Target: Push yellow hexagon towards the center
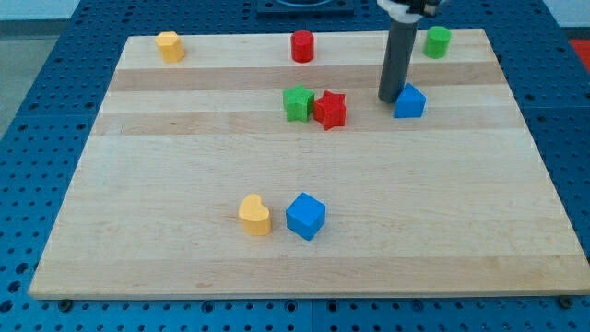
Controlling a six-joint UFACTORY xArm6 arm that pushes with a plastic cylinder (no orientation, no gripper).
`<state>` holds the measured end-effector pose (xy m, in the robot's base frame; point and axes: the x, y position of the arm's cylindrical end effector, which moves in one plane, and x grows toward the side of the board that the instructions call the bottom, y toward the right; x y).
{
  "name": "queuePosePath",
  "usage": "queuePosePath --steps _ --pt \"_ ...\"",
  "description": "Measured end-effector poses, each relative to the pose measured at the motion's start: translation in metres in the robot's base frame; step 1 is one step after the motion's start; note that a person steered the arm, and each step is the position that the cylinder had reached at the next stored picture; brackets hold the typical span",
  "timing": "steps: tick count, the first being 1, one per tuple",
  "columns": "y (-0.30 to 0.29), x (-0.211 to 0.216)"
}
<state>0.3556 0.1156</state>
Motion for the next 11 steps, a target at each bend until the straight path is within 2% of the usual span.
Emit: queuePosePath --steps 1,2,4,7,8,9,11 --pt "-0.023 0.019" --pt "-0.049 0.020" --pt "-0.080 0.002" --pt "-0.188 0.051" --pt "-0.220 0.051" --pt "-0.235 0.051" --pt "-0.226 0.051"
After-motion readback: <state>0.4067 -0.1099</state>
